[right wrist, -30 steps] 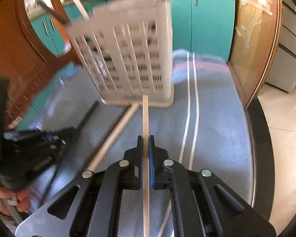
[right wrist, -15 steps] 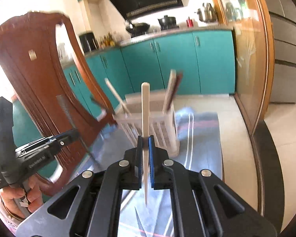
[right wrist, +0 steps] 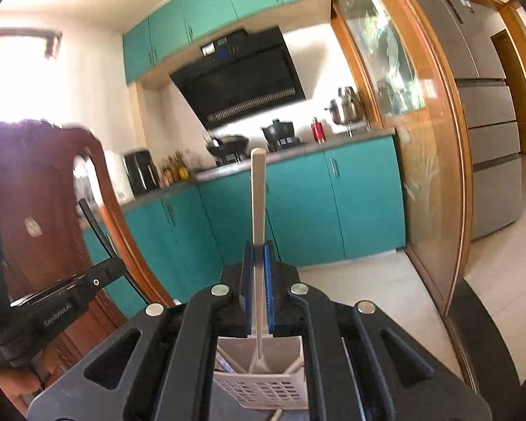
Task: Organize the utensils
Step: 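Lift both held chopsticks and carry them over the white holder, then drop both chopsticks into the white holder and open both tools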
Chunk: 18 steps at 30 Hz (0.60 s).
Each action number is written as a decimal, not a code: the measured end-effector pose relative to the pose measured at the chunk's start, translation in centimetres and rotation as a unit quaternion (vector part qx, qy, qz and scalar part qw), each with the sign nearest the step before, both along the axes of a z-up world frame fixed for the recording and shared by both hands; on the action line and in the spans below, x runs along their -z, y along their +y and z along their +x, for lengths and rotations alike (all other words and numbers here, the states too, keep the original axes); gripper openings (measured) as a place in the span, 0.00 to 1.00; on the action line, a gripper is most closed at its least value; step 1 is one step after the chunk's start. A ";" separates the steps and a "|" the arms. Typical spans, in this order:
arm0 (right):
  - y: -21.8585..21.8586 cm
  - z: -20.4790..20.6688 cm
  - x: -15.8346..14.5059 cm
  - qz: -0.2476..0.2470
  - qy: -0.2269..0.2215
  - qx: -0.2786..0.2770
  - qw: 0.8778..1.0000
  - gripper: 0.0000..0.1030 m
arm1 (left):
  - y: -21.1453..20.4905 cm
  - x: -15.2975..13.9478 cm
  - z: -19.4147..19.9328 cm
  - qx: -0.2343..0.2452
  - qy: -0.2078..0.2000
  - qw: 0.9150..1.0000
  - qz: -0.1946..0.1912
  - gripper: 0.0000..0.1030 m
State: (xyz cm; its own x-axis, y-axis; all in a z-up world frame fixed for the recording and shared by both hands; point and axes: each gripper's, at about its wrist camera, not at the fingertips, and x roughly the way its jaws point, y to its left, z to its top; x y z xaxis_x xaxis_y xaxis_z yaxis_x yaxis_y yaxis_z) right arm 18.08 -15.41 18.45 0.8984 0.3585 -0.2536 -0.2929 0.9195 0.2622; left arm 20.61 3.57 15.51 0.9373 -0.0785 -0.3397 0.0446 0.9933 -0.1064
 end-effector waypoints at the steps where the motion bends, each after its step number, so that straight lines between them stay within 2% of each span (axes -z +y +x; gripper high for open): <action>1: 0.4 0.4 1.1 -0.008 0.011 -0.004 1.000 0.06 | -0.1 0.7 0.4 -0.006 0.007 1.000 0.004 0.07; 6: 1.1 1.0 3.4 -0.029 0.028 -0.005 0.999 0.06 | 0.1 2.6 1.4 -0.011 0.025 1.000 0.014 0.07; 11: 0.7 0.5 4.5 -0.033 0.047 -0.003 0.998 0.07 | 0.1 3.8 1.2 -0.016 0.037 0.999 0.013 0.07; 13: 0.1 -0.3 4.5 -0.031 0.047 0.003 0.998 0.11 | 0.5 3.9 0.6 -0.016 0.037 0.999 0.009 0.07; 16: -0.7 -1.5 4.2 -0.024 0.041 0.003 0.999 0.17 | 0.8 4.2 -0.6 -0.018 0.032 0.999 0.003 0.13; 18: -1.6 -3.3 3.9 -0.017 0.032 -0.001 0.999 0.18 | 1.1 4.1 -2.1 -0.018 0.019 1.000 -0.003 0.18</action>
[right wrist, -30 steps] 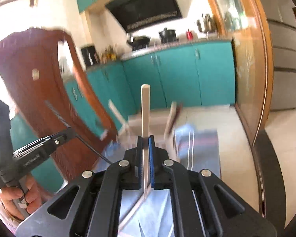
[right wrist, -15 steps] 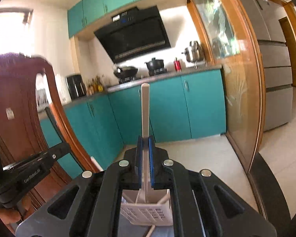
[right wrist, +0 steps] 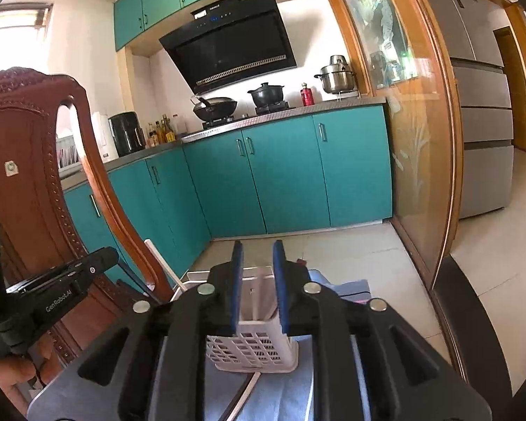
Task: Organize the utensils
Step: 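Drop both chopsticks into the white holder and open both tools, then grasp the last dark chopstick with the left tool while the right tool grasps the last light wood one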
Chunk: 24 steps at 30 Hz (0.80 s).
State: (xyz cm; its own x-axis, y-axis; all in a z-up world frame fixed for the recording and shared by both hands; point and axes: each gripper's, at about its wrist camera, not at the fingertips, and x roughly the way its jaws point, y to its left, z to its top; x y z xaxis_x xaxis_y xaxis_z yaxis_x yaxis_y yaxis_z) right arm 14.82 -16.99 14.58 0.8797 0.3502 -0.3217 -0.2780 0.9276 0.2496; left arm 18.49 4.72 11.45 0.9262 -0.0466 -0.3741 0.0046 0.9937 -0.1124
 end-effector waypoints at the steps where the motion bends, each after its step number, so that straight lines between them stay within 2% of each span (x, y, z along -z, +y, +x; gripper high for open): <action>1: -0.4 -0.8 -0.2 0.004 -0.006 -0.001 1.000 0.18 | 0.1 0.0 -0.9 0.000 -0.009 1.000 -0.002 0.21; 4: -2.1 -4.1 -0.1 0.021 -0.034 0.000 0.999 0.24 | 0.5 0.3 -4.6 -0.010 -0.049 0.999 0.000 0.32; 5: -2.8 -5.3 0.2 0.026 -0.044 0.006 0.999 0.26 | 0.6 0.8 -5.8 -0.017 -0.056 0.998 0.009 0.32; 7: -3.8 -6.7 1.3 0.025 -0.052 0.022 0.998 0.32 | 0.6 2.4 -7.1 -0.014 -0.038 0.999 0.009 0.32; 8: -4.1 -7.0 1.9 0.022 -0.050 0.025 0.998 0.32 | 0.5 4.0 -7.2 0.004 -0.004 1.000 0.000 0.32; 10: -4.3 -6.2 4.0 0.008 -0.024 0.017 1.000 0.38 | -0.6 7.6 -6.6 0.044 0.079 0.996 -0.001 0.32; 14: -3.9 -3.3 10.0 0.006 0.079 -0.020 0.997 0.39 | -3.0 15.1 -5.9 0.069 0.205 0.976 0.024 0.32; 16: -3.5 -2.5 13.0 -0.004 0.124 -0.022 0.992 0.39 | -3.2 16.9 -5.7 0.065 0.236 0.970 0.013 0.31; 18: -3.0 -1.8 14.3 0.001 0.161 -0.042 0.986 0.39 | -3.5 18.3 -5.3 0.071 0.266 0.961 0.009 0.31; 22: -2.5 -2.0 14.3 -0.005 0.154 -0.045 0.987 0.39 | -4.1 20.2 -5.0 0.069 0.297 0.952 0.022 0.31; 24: -2.3 -2.2 14.5 -0.005 0.158 -0.050 0.986 0.39 | -4.2 20.7 -4.8 0.050 0.302 0.951 0.036 0.30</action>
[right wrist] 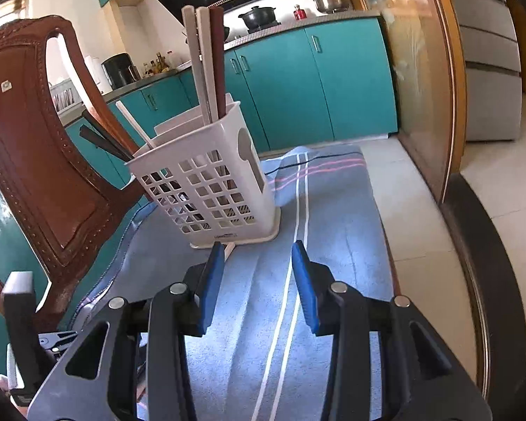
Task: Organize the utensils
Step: 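Grasp the last dark chopstick with the left tool while the right tool grasps the last light wood one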
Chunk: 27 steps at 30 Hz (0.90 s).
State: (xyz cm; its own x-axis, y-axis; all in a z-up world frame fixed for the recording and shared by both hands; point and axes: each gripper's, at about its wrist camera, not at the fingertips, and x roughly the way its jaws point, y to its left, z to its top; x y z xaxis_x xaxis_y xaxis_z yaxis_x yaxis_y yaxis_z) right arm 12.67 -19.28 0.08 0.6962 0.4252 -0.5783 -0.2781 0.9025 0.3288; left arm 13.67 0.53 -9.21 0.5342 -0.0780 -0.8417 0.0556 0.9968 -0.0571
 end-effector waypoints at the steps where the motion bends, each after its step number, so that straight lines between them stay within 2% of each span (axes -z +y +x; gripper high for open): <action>1: 0.2 0.1 0.0 -0.001 0.004 -0.003 1.000 0.39 | 0.0 0.1 0.1 -0.003 -0.001 1.000 0.006 0.29; 3: 0.6 0.1 0.4 -0.011 0.009 -0.006 1.000 0.39 | 0.4 0.1 0.1 -0.010 0.000 1.000 0.011 0.25; 5: 1.1 0.5 0.5 -0.019 0.015 -0.010 1.000 0.39 | 0.6 0.0 0.0 -0.012 0.003 1.000 0.013 0.12; 7: 1.4 0.8 0.8 -0.024 0.027 -0.016 0.999 0.39 | 0.5 -0.1 -0.5 -0.007 0.008 1.000 0.007 0.09; 11: 2.6 1.7 1.9 -0.013 0.081 -0.055 0.995 0.39 | 0.3 -0.2 -2.1 0.005 0.022 1.000 -0.017 0.07; 16: 7.4 2.3 3.0 -0.058 0.140 -0.101 0.983 0.39 | 1.0 -0.2 -3.6 -0.009 0.031 0.999 -0.033 0.07; 20: 11.9 3.0 4.6 -0.133 0.163 -0.099 0.973 0.38 | 2.0 -0.2 -3.9 -0.026 0.032 0.999 -0.035 0.08; 22: 13.0 3.5 5.5 -0.146 0.181 -0.098 0.968 0.36 | 2.4 -0.2 -4.0 -0.029 0.033 0.998 -0.040 0.08; 25: 14.3 3.5 5.6 -0.183 0.167 -0.097 0.964 0.33 | 2.6 -0.2 -4.4 -0.026 0.032 0.998 -0.044 0.10; 26: 14.5 3.5 5.6 -0.189 0.167 -0.095 0.963 0.30 | 2.7 -0.2 -4.6 -0.025 0.032 0.998 -0.045 0.10; 27: 14.5 3.4 5.5 -0.192 0.170 -0.095 0.962 0.19 | 2.7 -0.3 -4.6 -0.025 0.032 0.998 -0.046 0.10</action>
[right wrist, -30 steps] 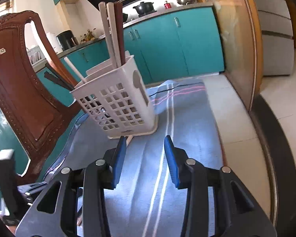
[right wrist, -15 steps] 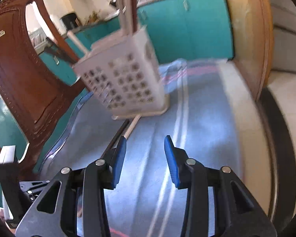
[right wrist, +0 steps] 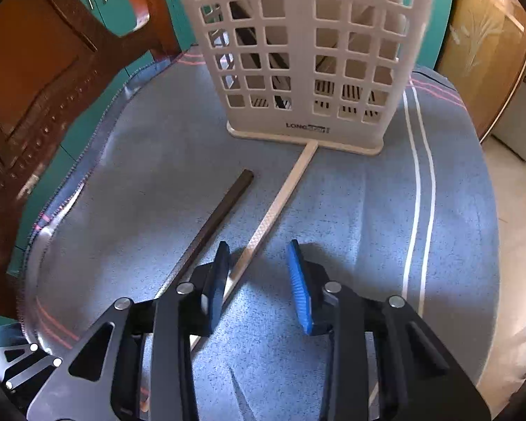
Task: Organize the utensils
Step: 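Grasp the last dark chopstick with the left tool while the right tool grasps the last light wood one, then lift both held chopsticks and carry them over the white holder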
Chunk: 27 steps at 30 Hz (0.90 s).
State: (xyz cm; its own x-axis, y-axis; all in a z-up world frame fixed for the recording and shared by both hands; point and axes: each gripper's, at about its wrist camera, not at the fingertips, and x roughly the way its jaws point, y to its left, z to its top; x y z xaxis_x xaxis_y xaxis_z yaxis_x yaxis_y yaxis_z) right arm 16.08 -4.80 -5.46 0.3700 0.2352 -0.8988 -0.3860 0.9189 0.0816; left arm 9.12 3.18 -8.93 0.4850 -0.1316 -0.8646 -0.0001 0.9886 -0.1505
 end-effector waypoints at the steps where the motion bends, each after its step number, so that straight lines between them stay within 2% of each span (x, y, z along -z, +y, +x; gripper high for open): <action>1: -0.1 -0.1 0.0 -0.002 0.003 0.001 1.000 0.13 | 0.0 0.0 -0.1 0.001 0.000 1.000 -0.001 0.10; 5: -2.4 -0.5 -0.4 0.004 0.017 0.020 1.000 0.08 | 0.3 0.0 -0.1 0.002 -0.001 1.000 -0.007 0.10; 7: -4.5 -1.0 -0.6 0.013 0.030 0.037 0.999 0.06 | 0.4 -0.1 -0.2 0.002 -0.001 1.000 -0.010 0.13; 10: -7.4 -1.8 -0.8 0.035 0.055 0.051 0.997 0.06 | 0.6 -0.6 0.3 0.003 -0.008 1.000 -0.013 0.21; 12: -8.2 -2.0 -1.0 0.044 0.059 0.042 0.996 0.06 | 0.5 -0.9 1.2 0.005 -0.011 1.000 -0.013 0.22; 13: -8.6 -1.7 -1.2 0.048 0.058 0.040 0.996 0.11 | 0.2 -1.2 1.9 0.008 -0.015 1.000 -0.012 0.22; 15: -8.6 -1.2 -1.4 0.047 0.046 0.045 0.997 0.21 | -0.3 -1.4 3.2 0.012 -0.020 1.000 -0.003 0.23; 16: -8.7 -1.2 -1.5 0.048 0.042 0.046 0.997 0.22 | -0.6 -1.4 4.2 0.016 -0.018 1.000 0.002 0.23; 19: -7.9 -0.1 -1.5 0.042 0.035 0.043 0.998 0.22 | -1.2 -1.3 6.7 0.022 -0.012 1.000 0.016 0.23; 27: -4.9 1.6 -0.3 -0.010 0.007 0.016 1.000 0.22 | -3.0 -0.4 11.8 0.045 0.011 0.997 0.061 0.23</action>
